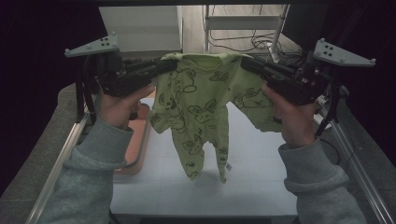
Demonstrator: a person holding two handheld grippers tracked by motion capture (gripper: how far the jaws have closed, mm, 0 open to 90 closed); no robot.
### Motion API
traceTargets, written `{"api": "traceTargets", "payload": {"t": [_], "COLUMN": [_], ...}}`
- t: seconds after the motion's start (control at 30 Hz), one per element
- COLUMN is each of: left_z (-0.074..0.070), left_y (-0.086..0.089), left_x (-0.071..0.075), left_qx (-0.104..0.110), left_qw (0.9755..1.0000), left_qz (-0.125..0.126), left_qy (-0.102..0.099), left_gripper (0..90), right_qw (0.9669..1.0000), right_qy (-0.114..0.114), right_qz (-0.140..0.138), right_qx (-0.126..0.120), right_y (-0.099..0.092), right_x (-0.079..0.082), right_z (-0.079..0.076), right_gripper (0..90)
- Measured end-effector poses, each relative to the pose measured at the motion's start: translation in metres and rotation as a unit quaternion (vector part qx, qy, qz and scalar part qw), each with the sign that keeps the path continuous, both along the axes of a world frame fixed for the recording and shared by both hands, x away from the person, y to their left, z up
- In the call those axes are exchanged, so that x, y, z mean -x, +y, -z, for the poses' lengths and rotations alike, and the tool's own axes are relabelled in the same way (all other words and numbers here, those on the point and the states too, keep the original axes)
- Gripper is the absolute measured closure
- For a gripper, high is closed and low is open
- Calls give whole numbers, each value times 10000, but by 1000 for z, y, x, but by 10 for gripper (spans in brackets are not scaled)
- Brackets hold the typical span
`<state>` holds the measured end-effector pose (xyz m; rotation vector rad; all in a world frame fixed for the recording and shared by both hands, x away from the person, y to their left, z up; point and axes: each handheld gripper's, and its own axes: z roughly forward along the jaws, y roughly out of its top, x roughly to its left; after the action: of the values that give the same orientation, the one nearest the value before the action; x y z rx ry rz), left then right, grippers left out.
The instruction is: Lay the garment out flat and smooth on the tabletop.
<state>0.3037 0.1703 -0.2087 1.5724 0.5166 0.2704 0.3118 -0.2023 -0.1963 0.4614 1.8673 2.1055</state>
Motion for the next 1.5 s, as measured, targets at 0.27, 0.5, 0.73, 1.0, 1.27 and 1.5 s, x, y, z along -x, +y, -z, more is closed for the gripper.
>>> {"api": "traceTargets", "payload": {"t": [0.27, 0.5, 0.73, 1.0, 1.27, 1.5], "left_z": [1, -7, -22, 1, 52, 73], "left_y": [-1, 2, 2, -2, -11, -12], "left_x": [-1, 11, 38, 28, -9, -26], "left_qx": [0, 47, 48, -11, -62, -21], "left_qw": [10000, 9999, 9990, 9994, 9989, 9980], "left_qz": [14, 113, 249, 306, 273, 259], "left_qy": [28, -58, -364, -181, 388, 576], "left_gripper": [827, 827, 827, 826, 826, 826], "right_qw": [10000, 9999, 9997, 9997, 9986, 9972], "right_qy": [34, -71, -232, -200, 478, 716], "right_qz": [21, -62, -85, 49, 175, 190], "right_qx": [-5, -38, -77, 100, 112, 128], "right_y": [-2, -1, -3, -6, -14, -15], "right_x": [-2, 12, 38, 44, 9, -8], "right_z": [3, -5, -21, -8, 57, 80], "right_gripper": [882, 882, 882, 881, 881, 881]}}
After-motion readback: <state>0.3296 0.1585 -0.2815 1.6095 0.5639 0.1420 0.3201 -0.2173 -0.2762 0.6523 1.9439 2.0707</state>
